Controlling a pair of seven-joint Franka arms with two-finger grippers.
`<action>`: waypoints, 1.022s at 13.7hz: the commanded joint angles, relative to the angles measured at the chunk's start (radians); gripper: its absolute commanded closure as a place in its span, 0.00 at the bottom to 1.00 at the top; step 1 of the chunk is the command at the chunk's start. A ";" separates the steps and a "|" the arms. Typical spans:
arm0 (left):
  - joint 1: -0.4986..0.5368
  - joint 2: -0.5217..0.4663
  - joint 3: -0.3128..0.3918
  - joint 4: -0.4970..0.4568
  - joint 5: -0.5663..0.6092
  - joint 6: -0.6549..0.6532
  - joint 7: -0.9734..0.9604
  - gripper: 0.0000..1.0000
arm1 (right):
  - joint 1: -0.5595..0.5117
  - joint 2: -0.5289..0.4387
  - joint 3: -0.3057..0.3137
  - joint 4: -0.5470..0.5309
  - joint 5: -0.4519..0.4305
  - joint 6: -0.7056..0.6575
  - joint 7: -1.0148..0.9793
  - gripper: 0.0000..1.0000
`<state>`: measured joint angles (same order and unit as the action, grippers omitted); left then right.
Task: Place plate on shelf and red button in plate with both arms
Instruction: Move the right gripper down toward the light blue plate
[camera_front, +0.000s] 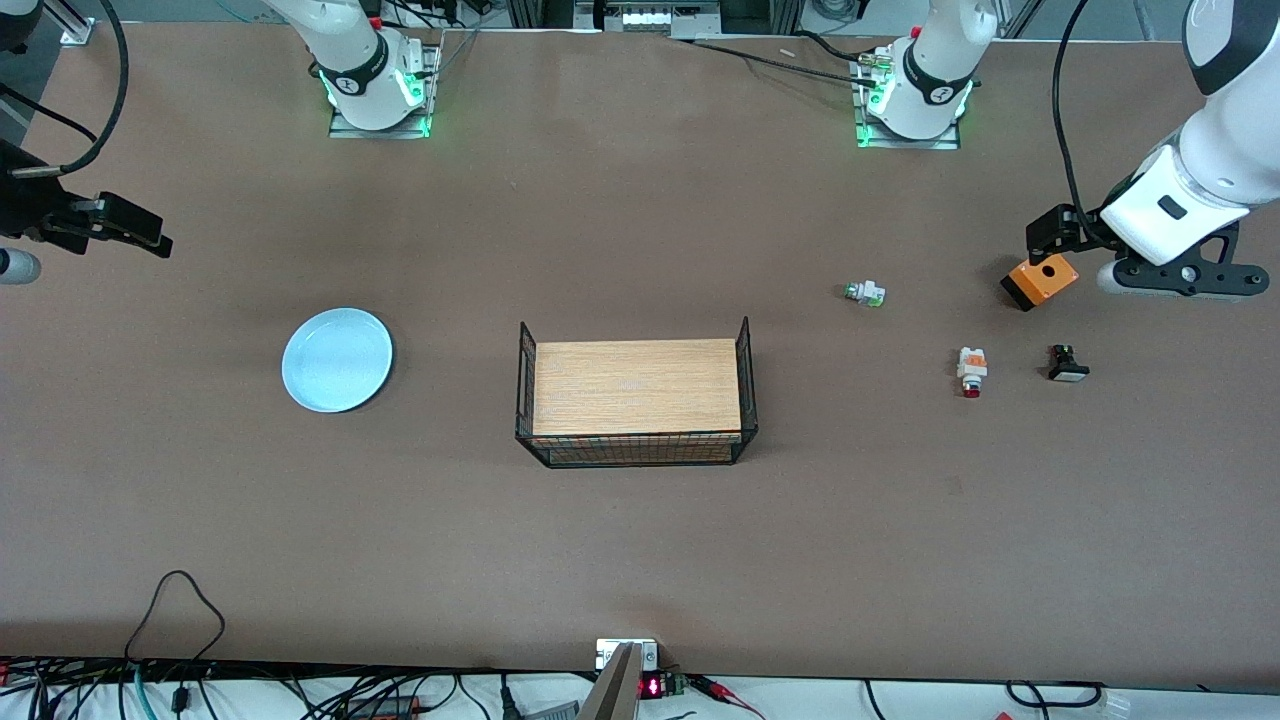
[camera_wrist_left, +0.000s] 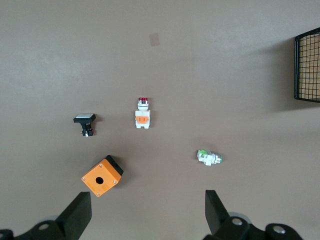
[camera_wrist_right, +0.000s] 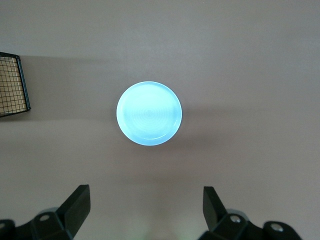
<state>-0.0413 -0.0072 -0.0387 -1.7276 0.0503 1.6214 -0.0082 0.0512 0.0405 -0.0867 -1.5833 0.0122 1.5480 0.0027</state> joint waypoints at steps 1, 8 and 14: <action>-0.008 -0.004 0.003 0.020 -0.007 -0.025 0.002 0.00 | 0.003 -0.016 0.004 -0.009 -0.015 -0.011 -0.001 0.00; -0.008 -0.004 0.000 0.020 -0.007 -0.025 0.002 0.00 | -0.001 0.024 0.002 -0.001 -0.017 -0.008 -0.006 0.00; -0.008 -0.004 -0.003 0.020 -0.007 -0.025 0.002 0.00 | -0.010 0.199 -0.007 -0.009 -0.032 0.101 0.011 0.00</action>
<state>-0.0438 -0.0072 -0.0431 -1.7264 0.0503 1.6214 -0.0082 0.0417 0.1830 -0.0972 -1.5990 0.0060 1.6073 0.0042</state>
